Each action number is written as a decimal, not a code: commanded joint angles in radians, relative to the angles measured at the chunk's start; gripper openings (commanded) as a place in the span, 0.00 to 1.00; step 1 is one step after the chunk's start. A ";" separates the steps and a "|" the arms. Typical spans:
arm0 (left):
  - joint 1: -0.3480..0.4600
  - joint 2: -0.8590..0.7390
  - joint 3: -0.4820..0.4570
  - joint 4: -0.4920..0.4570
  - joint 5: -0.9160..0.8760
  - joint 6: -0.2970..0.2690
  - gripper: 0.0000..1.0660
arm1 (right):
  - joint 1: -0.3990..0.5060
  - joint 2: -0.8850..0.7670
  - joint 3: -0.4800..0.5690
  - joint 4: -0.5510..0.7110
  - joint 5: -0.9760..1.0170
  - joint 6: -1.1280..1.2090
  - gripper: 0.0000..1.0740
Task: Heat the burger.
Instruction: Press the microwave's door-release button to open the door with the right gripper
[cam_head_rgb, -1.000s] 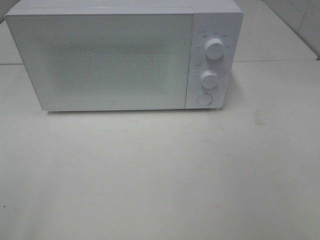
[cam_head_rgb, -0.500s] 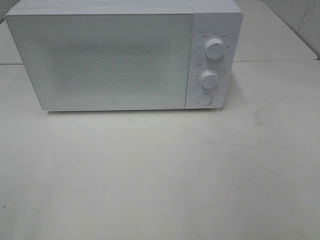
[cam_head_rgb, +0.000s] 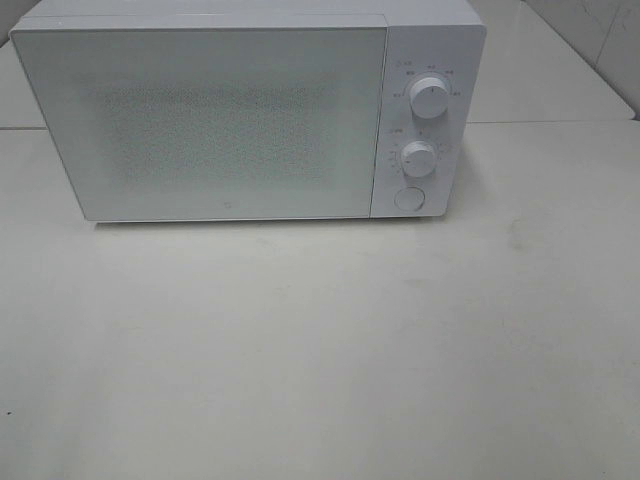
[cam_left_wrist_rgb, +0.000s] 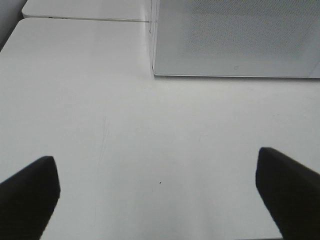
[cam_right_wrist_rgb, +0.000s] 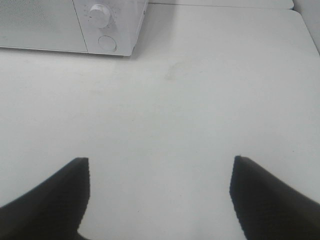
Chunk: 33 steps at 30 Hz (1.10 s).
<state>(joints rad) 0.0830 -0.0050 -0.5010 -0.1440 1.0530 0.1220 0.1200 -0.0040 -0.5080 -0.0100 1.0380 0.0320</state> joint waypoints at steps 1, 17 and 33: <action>0.001 -0.025 0.003 -0.006 -0.014 -0.005 0.94 | -0.006 -0.026 0.001 0.004 -0.001 -0.006 0.71; 0.001 -0.025 0.003 -0.006 -0.014 -0.005 0.94 | -0.006 -0.026 0.001 0.004 -0.001 -0.006 0.71; 0.001 -0.025 0.003 -0.006 -0.014 -0.005 0.94 | 0.001 0.125 -0.020 0.010 -0.192 0.030 0.68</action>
<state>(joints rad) 0.0830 -0.0050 -0.5010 -0.1440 1.0530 0.1220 0.1210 0.1160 -0.5230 0.0000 0.8780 0.0540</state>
